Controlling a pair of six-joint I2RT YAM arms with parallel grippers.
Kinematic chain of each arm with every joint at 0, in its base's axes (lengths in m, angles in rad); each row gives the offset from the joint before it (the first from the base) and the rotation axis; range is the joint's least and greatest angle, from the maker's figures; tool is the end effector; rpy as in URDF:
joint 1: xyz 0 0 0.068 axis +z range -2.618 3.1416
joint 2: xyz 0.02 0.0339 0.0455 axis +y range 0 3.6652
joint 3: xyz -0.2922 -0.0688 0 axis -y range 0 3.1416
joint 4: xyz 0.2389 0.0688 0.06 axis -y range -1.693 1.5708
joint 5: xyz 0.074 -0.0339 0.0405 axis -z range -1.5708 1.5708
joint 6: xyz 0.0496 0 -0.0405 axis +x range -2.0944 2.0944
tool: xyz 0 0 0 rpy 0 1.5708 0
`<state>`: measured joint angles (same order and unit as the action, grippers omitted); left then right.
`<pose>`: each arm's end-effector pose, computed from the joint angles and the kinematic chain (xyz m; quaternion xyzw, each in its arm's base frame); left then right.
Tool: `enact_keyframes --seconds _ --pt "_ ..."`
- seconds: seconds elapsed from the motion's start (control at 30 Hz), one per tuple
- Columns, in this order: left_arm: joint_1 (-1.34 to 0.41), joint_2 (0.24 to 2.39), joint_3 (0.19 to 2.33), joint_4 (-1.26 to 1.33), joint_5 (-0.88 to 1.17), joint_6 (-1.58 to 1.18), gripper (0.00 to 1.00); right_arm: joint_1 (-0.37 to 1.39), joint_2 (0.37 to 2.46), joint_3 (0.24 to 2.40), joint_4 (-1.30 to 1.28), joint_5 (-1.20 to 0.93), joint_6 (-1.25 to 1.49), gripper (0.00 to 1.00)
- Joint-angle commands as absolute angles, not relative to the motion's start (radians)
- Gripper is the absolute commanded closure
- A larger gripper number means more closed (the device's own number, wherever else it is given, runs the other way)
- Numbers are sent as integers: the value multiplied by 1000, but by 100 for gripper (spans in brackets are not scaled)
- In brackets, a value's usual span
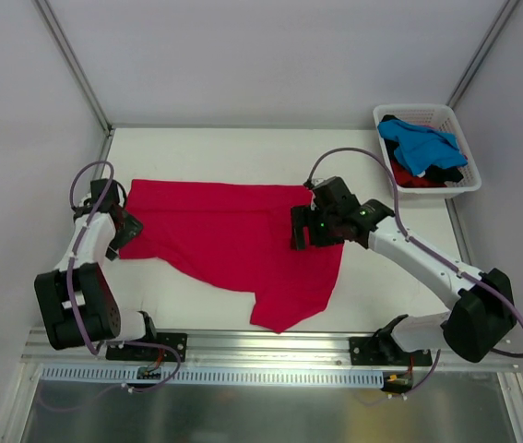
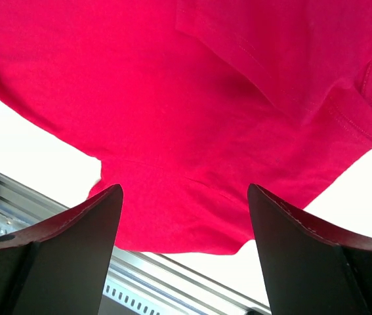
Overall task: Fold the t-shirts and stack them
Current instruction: Fold the tshirt
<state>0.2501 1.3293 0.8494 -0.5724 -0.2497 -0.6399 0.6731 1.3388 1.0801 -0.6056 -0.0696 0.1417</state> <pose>0.2394 0.0738 0.2341 -0.4416 0.8519 0.0688 0.2729 0.2162 0.1768 0.3008 -0.2578 0.9016 0.1670 0.3045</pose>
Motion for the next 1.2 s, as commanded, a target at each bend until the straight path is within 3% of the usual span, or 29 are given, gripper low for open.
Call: enact_keyframes --seconds 0.0,0.37,0.9,1.07,1.1,1.17 --pt "255 1420 943 -543 -319 -562 31 660 1321 1068 -565 -97 115 19" --pt "250 1640 1074 -538 -258 -543 43 577 1273 1014 -560 -123 109 19" --pt "249 1701 1031 -531 -281 -541 46 531 1252 989 -563 -123 112 19" --pt "247 1707 1034 -517 -291 -534 55 526 1235 976 -563 -118 118 20" --pt "247 1707 1035 -517 -298 -534 62 526 1232 970 -561 -118 120 20" --pt "245 1712 1040 -515 -302 -532 67 525 1223 963 -561 -112 124 20"
